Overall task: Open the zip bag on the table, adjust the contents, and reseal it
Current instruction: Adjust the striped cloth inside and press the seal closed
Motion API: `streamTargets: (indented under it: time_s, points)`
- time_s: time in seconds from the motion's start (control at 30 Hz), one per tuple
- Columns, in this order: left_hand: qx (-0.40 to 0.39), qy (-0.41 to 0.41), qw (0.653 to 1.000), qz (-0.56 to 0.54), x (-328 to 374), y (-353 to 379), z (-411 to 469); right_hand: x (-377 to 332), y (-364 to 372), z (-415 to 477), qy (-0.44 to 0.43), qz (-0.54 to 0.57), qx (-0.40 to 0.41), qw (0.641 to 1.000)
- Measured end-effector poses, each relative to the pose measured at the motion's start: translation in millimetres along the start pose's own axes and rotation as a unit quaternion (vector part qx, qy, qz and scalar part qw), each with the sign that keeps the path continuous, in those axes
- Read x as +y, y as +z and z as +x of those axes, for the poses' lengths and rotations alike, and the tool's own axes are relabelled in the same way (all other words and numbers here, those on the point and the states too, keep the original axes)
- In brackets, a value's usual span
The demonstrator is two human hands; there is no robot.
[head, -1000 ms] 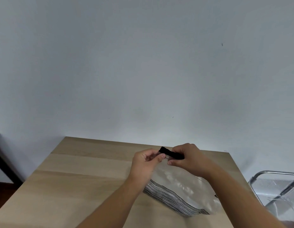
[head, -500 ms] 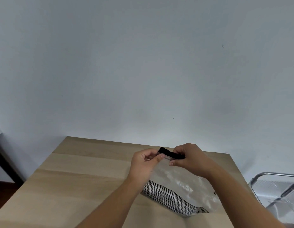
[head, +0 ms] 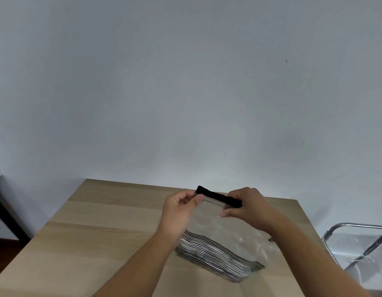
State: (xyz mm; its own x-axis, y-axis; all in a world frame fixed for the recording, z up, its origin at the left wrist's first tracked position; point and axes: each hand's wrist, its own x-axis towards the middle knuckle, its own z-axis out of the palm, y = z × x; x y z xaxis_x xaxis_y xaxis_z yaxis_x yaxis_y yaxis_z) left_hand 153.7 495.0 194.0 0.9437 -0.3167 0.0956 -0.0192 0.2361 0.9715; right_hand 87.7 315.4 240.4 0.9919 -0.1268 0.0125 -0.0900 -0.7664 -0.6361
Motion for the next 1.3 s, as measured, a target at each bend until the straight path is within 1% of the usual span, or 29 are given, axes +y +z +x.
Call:
streamTargets:
  time_s: [0.13, 0.37, 0.57, 0.9, 1.03, 1.2, 1.3]
  points:
    - [0.003, 0.001, 1.000, 0.013, 3.3, -7.5, 2.8, 4.3, -4.6, -1.3, 0.003, -0.012, 0.008, 1.000]
    - [0.012, 0.012, 1.000, 0.019, 4.3, -10.9, 4.1, 1.9, 0.7, -2.1, -0.011, 0.000, 0.008, 1.000]
    - [0.035, 0.012, 0.999, 0.007, 7.2, -24.2, 6.6, 7.5, -3.8, -4.6, 0.016, 0.001, 0.016, 1.000]
    - [0.062, 0.012, 0.998, 0.004, 13.5, -30.8, 4.5, 12.5, -1.6, -5.1, 0.020, -0.017, 0.015, 1.000]
    - [0.055, 0.020, 0.998, 0.012, 16.5, -31.1, 5.1, 13.8, -2.5, -6.7, 0.018, -0.032, 0.023, 0.999]
    - [0.066, 0.022, 0.997, 0.012, 14.5, -28.8, 5.4, 14.6, -4.9, -9.8, 0.036, -0.006, 0.015, 0.999]
    - [0.088, 0.015, 0.996, -0.006, 15.6, -35.4, 9.5, 20.0, -12.5, -11.9, 0.047, -0.011, 0.039, 0.998]
